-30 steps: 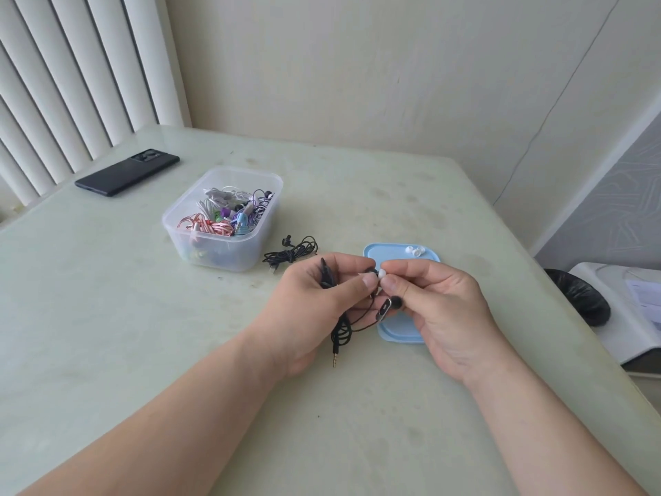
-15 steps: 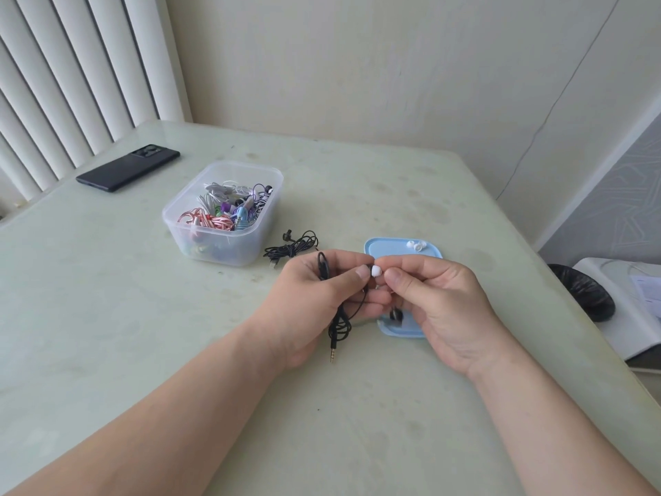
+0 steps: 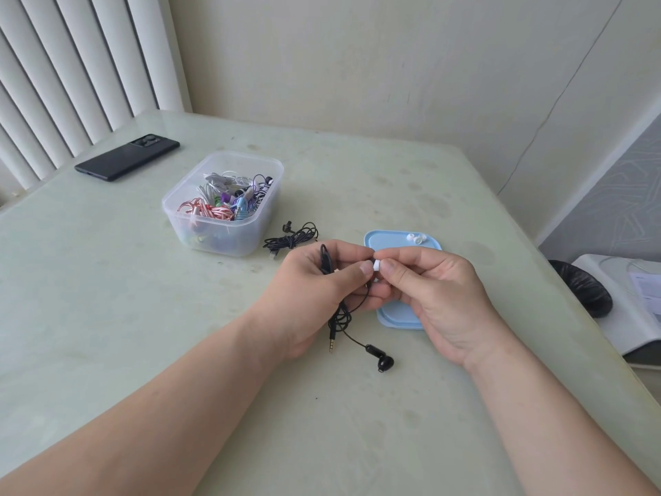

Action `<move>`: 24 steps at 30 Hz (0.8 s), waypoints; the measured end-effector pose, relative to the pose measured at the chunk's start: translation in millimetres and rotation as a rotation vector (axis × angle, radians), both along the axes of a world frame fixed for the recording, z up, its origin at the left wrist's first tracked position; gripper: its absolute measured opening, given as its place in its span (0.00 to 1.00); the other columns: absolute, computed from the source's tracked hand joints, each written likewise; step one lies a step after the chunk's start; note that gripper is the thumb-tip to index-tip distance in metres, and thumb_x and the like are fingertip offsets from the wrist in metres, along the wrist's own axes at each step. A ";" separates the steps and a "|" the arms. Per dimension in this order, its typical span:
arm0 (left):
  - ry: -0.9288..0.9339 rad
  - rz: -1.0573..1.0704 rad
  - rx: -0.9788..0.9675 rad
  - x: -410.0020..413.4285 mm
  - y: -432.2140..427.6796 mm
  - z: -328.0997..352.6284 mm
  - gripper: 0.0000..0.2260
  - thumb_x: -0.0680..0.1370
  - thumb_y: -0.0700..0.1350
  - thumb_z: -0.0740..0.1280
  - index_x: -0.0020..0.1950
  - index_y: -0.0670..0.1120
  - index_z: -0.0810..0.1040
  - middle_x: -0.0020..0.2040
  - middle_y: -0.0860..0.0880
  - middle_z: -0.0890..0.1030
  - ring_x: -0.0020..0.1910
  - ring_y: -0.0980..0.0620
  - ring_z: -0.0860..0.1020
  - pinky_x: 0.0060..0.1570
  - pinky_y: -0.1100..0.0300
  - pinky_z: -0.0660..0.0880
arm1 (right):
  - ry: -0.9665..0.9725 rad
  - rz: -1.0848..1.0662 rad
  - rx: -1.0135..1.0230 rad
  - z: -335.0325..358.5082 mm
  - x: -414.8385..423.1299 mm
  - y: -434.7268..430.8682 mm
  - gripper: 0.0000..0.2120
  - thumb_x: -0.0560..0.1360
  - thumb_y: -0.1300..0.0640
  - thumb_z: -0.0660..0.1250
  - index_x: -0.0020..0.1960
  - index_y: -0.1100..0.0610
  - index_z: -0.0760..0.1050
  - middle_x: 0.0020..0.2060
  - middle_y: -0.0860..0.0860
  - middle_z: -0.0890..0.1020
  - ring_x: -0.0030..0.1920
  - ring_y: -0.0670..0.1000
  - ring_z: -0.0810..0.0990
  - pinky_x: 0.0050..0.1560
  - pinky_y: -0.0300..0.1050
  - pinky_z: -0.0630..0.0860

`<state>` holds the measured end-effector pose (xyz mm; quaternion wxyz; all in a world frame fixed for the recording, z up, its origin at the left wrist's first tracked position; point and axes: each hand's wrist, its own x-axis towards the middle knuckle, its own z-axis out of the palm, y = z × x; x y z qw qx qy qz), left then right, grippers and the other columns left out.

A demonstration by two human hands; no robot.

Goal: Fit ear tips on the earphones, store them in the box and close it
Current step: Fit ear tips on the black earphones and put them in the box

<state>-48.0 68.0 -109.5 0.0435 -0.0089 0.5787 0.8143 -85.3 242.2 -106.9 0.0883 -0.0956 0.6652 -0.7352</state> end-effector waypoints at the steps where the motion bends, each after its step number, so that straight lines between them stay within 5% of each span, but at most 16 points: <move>1: 0.005 0.011 -0.006 0.2 0.6 -0.4 0.08 0.82 0.33 0.67 0.60 0.32 0.80 0.52 0.30 0.84 0.48 0.40 0.87 0.45 0.56 0.83 | 0.002 0.001 0.000 0.0 -0.2 0.1 0.06 0.75 0.65 0.72 0.50 0.61 0.86 0.45 0.62 0.86 0.44 0.60 0.83 0.54 0.60 0.82; 24: 0.014 0.054 0.037 0.9 2.7 -0.3 0.06 0.82 0.32 0.66 0.57 0.35 0.81 0.50 0.33 0.86 0.46 0.42 0.87 0.46 0.54 0.84 | -0.027 0.010 -0.054 4.7 0.9 2.1 0.08 0.75 0.64 0.71 0.52 0.68 0.83 0.43 0.64 0.83 0.42 0.60 0.82 0.52 0.60 0.82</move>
